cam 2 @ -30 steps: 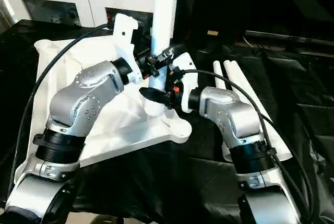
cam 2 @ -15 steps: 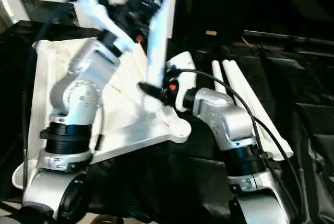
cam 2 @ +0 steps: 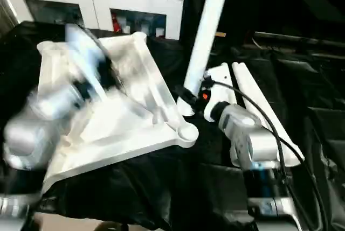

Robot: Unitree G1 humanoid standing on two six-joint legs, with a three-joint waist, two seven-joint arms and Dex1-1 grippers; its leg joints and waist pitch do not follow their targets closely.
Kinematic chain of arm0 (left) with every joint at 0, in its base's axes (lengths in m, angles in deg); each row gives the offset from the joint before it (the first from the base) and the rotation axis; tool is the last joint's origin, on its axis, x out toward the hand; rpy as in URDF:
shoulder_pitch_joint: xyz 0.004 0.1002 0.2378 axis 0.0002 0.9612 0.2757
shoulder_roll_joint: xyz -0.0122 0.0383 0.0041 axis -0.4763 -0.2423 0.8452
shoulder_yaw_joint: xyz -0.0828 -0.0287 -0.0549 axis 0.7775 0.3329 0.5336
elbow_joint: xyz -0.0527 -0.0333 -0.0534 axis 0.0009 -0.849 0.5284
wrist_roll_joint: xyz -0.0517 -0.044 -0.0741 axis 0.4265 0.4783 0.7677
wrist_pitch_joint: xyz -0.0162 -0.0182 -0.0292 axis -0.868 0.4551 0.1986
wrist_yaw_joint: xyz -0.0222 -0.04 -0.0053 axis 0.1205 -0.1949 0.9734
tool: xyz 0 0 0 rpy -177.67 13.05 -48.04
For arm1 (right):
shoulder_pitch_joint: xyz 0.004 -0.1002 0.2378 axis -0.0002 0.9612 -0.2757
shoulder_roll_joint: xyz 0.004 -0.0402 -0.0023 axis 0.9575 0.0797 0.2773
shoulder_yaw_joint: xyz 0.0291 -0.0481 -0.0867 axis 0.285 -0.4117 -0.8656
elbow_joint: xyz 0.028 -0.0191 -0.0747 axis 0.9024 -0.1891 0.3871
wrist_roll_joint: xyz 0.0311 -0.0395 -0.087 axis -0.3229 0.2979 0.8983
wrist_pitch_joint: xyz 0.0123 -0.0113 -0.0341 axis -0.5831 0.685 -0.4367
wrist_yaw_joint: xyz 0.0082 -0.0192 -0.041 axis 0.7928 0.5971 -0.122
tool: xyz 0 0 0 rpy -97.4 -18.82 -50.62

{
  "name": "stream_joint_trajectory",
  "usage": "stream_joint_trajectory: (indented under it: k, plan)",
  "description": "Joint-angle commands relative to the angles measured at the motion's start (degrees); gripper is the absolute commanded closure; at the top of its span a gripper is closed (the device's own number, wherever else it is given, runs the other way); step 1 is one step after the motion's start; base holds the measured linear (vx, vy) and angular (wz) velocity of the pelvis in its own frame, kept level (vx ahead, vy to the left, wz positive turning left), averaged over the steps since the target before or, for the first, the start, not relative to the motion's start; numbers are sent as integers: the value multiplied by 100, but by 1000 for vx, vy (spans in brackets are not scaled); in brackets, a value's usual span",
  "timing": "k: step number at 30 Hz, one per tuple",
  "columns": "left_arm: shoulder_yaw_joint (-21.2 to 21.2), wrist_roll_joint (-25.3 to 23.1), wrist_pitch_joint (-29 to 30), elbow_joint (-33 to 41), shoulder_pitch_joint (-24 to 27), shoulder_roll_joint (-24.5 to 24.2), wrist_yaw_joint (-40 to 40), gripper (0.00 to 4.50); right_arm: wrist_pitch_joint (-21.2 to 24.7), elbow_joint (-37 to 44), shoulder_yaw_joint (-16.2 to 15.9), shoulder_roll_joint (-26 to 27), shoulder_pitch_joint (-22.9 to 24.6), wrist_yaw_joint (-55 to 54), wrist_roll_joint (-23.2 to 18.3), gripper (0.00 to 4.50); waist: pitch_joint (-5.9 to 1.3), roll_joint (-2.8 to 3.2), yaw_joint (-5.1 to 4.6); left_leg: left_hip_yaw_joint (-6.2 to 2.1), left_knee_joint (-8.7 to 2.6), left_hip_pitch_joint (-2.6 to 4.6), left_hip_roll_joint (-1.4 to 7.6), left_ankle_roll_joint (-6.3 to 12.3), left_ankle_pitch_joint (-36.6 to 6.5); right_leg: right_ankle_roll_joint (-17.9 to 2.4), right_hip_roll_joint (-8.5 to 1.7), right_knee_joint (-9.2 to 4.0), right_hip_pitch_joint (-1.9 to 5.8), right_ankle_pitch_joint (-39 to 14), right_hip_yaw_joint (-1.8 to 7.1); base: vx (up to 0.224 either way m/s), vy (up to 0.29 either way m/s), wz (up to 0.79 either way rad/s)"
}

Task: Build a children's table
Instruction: Pick table leg, then insert table leg to table base

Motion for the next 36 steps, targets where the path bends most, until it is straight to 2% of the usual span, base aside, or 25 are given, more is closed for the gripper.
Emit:
stream_joint_trajectory:
  k: [1, 2, 3, 4, 8, 9, 10, 11, 12, 13, 14, 15, 17, 19, 20, 21, 24, 26, 27, 28, 29, 30, 34, 36]
  plan:
    - [-302, -201, -55, -255, 109, -24, 181, 145, 135, 320, 107, -15, 7, -92, -55, 259, -397, 30, -47, -99, -476, 130, 221, -373, -1784, -666, -316, -498, 214, -1542, 233, 0, 0, 0]
    - [-386, -262, -115, -345, 141, -10, 219, 145, 167, 371, 125, -7, 26, -109, -75, 259, -406, 39, -47, -101, -473, 124, 222, -365, -1754, -669, -319, -482, 217, -1555, 236, 0, 0, 0]
    - [-527, -283, -128, -446, 184, 53, 284, 145, 110, 391, 85, -37, 72, -96, -21, 259, -418, 88, -64, -94, -461, 133, 224, -359, -1713, -699, -326, -494, 195, -1607, 240, 0, 0, 0]
    - [-594, -306, -157, -471, 198, 67, 319, 145, 67, 389, 66, -43, 95, -93, 3, 259, -412, 103, -76, -95, -464, 130, 228, -368, -1741, -712, -326, -503, 193, -1644, 239, 0, 0, 0]
    - [-878, -461, -88, -477, 280, 35, 352, 145, 93, 560, -35, -57, 270, -220, 142, 259, -399, 91, -160, -105, -477, 119, 232, -344, -1854, -761, -323, -515, 203, -1753, 231, 0, 0, 0]
    - [-903, -492, -61, -487, 293, 26, 347, 145, 105, 621, -35, -53, 304, -260, 152, 259, -405, 118, -166, -109, -472, 117, 230, -338, -1826, -763, -323, -510, 202, -1731, 230, 0, 0, 0]
    - [-907, -505, -57, -497, 298, 24, 348, 145, 104, 650, -30, -49, 318, -278, 149, 259, -403, 111, -180, -104, -473, 117, 230, -331, -1831, -762, -316, -520, 199, -1728, 230, 0, 0, 0]
    - [-913, -507, 20, -501, 311, 12, 370, 145, 104, 693, -53, -56, 338, -224, 112, 259, -410, 172, -182, -111, -467, 133, 231, -345, -1858, -793, -316, -505, 192, -1697, 228, 0, 0, 0]
    - [-936, -530, 31, -511, 324, -4, 404, 145, 105, 724, -78, -72, 359, -162, 81, 259, -401, 140, -207, -106, -469, 119, 223, -334, -1893, -794, -306, -521, 205, -1669, 225, 0, 0, 0]
    - [-997, -602, -68, -550, 342, -47, 493, 145, 98, 752, -125, -103, 384, -60, 44, 259, -412, 162, -206, -114, -466, 120, 219, -321, -1874, -805, -308, -509, 213, -1631, 222, 0, 0, 0]
    - [-1001, -608, -75, -553, 343, -49, 499, 145, 97, 753, -128, -105, 386, -53, 41, 259, -408, 147, -221, -110, -468, 111, 219, -297, -1861, -802, -304, -517, 217, -1613, 225, 0, 0, 0]
    - [-1104, -707, -45, -574, 382, -160, 593, 145, 103, 784, -164, -130, 409, -36, 72, 259, -406, 187, -244, -105, -456, 107, 215, -249, -1805, -836, -310, -515, 211, -1607, 230, 0, 0, 0]
    - [-1152, -710, 139, -536, 392, -213, 603, 145, 164, 854, -150, -145, 405, -46, 67, 259, -411, 168, -271, -99, -450, 100, 216, -227, -1731, -864, -309, -505, 218, -1604, 229, 0, 0, 0]
    - [-1167, -704, 239, -511, 392, -236, 595, 175, 194, 888, -137, -148, 404, -45, 51, 259, -406, 188, -286, -97, -449, 100, 217, -217, -1707, -894, -301, -500, 214, -1592, 228, 0, 0, 0]
    - [-1157, -702, 320, -523, 391, -205, 570, 183, 195, 891, -156, -194, 418, -16, 60, 259, -403, 168, -294, -91, -449, 113, 220, -207, -1735, -891, -294, -514, 208, -1650, 228, 0, 0, 0]
    - [-1130, -687, 420, -522, 390, -188, 555, 183, 188, 891, -194, -234, 424, 14, 93, 259, -399, 124, -300, -85, -452, 112, 224, -192, -1737, -897, -295, -521, 208, -1700, 228, 0, 0, 0]
    - [-1110, -766, 611, -463, 400, -264, 492, 215, 236, 919, -232, -265, 420, 67, 83, 259, -393, 136, -290, -86, -449, 123, 225, -184, -1750, -867, -308, -526, 191, -1881, 231, 0, 0, 0]
    - [-1035, -773, 748, -416, 410, -299, 447, 224, 270, 913, -271, -295, 352, 189, 37, 259, -388, 108, -291, -84, -449, 112, 221, -162, -1749, -839, -313, -537, 195, -1945, 232, 0, 0, 0]
    - [-991, -759, 804, -398, 424, -306, 432, 234, 251, 875, -291, -302, 318, 225, 38, 259, -392, 118, -288, -88, -447, 114, 224, -159, -1720, -834, -316, -529, 197, -1956, 230, 0, 0, 0]
    - [-951, -745, 854, -386, 429, -314, 415, 234, 234, 806, -297, -304, 268, 255, 34, 259, -389, 56, -291, -77, -446, 105, 223, -135, -1680, -826, -316, -544, 200, -1955, 230, 0, 0, 0]
    - [-942, -739, 875, -380, 430, -319, 414, 247, 230, 785, -299, -304, 255, 262, 35, 259, -392, 98, -279, -86, -444, 108, 224, -129, -1626, -840, -321, -523, 194, -1942, 231, 0, 0, 0]
    - [-895, -700, 1004, -347, 438, -352, 409, 267, 213, 667, -311, -306, 175, 297, 41, 259, -395, 67, -289, -83, -441, 98, 220, -117, -1583, -851, -319, -514, 201, -1906, 227, 0, 0, 0]
    - [-868, -711, 1065, -322, 433, -414, 419, 276, 192, 532, -340, -326, 91, 423, -3, 259, -389, 70, -270, -72, -431, 107, 224, -68, -1519, -872, -324, -524, 184, -1900, 232, 0, 0, 0]
    - [-881, -724, 1106, -316, 415, -464, 494, 305, 134, 385, -394, -362, 23, 535, 27, 259, -406, 58, -268, -78, -434, 103, 228, -75, -1471, -894, -320, -501, 196, -1764, 225, 0, 0, 0]
